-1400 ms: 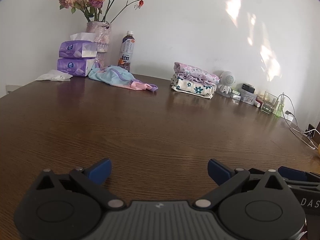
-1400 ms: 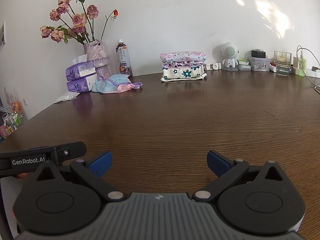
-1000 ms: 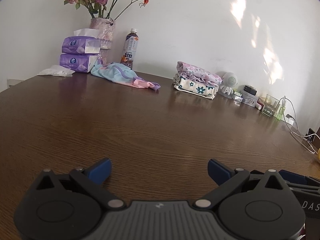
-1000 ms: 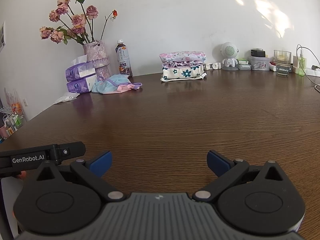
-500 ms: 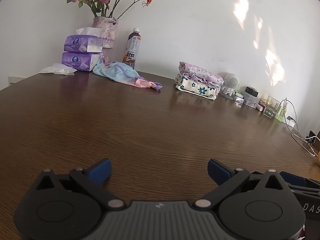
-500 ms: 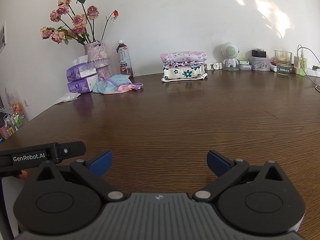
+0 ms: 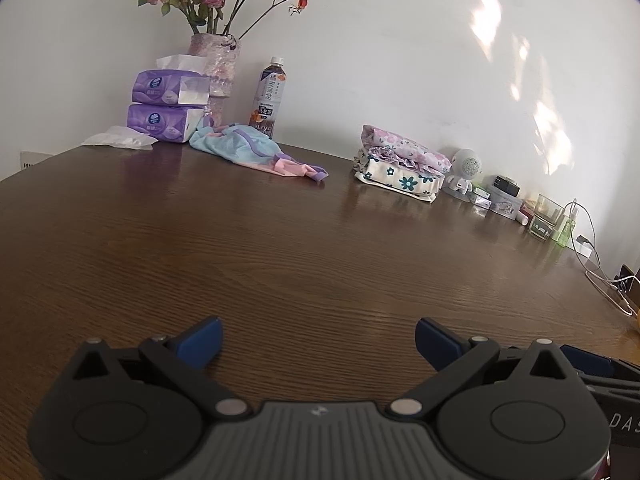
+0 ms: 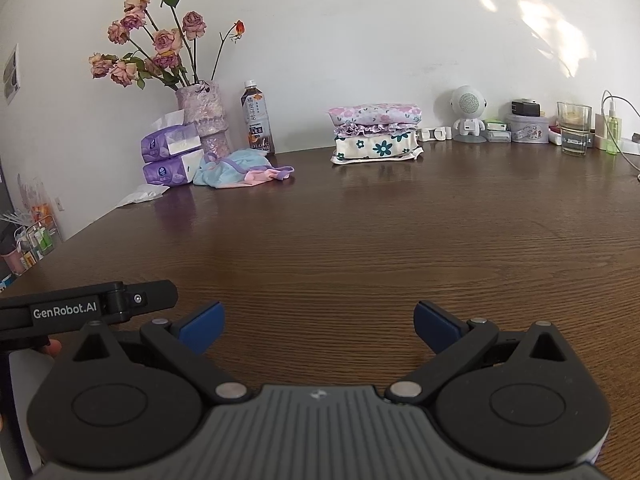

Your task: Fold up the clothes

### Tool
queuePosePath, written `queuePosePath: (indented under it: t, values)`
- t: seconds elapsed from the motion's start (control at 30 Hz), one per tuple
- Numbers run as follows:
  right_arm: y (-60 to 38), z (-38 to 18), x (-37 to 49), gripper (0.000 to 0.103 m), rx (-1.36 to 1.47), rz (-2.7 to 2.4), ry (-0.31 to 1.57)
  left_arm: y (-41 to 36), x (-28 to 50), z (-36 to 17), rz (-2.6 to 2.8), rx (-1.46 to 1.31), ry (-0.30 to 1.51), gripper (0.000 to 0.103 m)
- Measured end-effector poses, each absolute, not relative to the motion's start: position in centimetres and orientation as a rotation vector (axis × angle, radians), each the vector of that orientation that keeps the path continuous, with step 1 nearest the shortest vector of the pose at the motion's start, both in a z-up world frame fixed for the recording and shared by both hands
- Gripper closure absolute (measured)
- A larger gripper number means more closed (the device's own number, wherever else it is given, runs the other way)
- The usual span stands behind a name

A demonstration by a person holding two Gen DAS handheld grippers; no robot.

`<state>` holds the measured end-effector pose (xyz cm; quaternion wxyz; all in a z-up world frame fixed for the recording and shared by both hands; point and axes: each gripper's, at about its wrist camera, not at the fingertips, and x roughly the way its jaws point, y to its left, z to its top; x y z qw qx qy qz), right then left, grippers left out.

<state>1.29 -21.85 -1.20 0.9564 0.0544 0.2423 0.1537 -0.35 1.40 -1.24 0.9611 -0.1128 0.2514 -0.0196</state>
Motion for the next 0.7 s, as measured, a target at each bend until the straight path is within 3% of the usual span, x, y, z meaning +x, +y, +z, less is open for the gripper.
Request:
queuePosePath:
  t: [0.7]
  values:
    - [-21.93,-1.24,1.23,0.0,0.113,0.324,0.486,1.57,-0.37,-0.9,-0.02,-0.242,0.507,0.0]
